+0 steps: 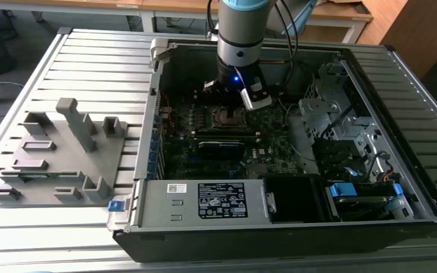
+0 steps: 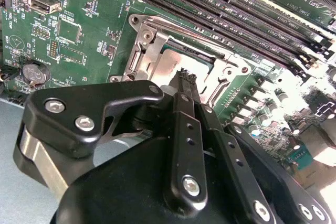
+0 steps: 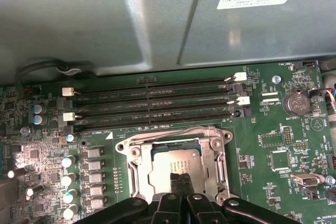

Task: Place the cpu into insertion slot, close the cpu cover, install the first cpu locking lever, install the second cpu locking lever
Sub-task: 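Install the second cpu locking lever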

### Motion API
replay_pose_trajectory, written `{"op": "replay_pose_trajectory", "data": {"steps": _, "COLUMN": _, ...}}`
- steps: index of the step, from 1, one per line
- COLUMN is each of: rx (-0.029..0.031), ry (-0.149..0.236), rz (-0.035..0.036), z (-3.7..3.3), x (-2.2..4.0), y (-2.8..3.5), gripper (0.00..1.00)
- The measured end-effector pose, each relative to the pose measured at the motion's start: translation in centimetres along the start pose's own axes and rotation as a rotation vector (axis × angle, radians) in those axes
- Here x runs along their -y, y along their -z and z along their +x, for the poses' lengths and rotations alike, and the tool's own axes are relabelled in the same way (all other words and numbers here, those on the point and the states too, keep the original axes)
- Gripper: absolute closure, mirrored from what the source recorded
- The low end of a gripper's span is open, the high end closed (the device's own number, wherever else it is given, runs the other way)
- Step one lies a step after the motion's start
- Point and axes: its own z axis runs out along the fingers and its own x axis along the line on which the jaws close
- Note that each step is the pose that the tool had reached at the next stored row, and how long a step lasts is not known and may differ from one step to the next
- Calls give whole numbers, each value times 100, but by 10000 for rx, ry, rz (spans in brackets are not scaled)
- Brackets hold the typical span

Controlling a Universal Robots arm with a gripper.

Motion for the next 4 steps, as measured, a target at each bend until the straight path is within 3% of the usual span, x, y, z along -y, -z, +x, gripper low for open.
{"op": "replay_pose_trajectory", "data": {"steps": 4, "rx": -3, "ry": 34, "rz": -2, "z": 0, "x": 0, "y": 0, "gripper": 89}}
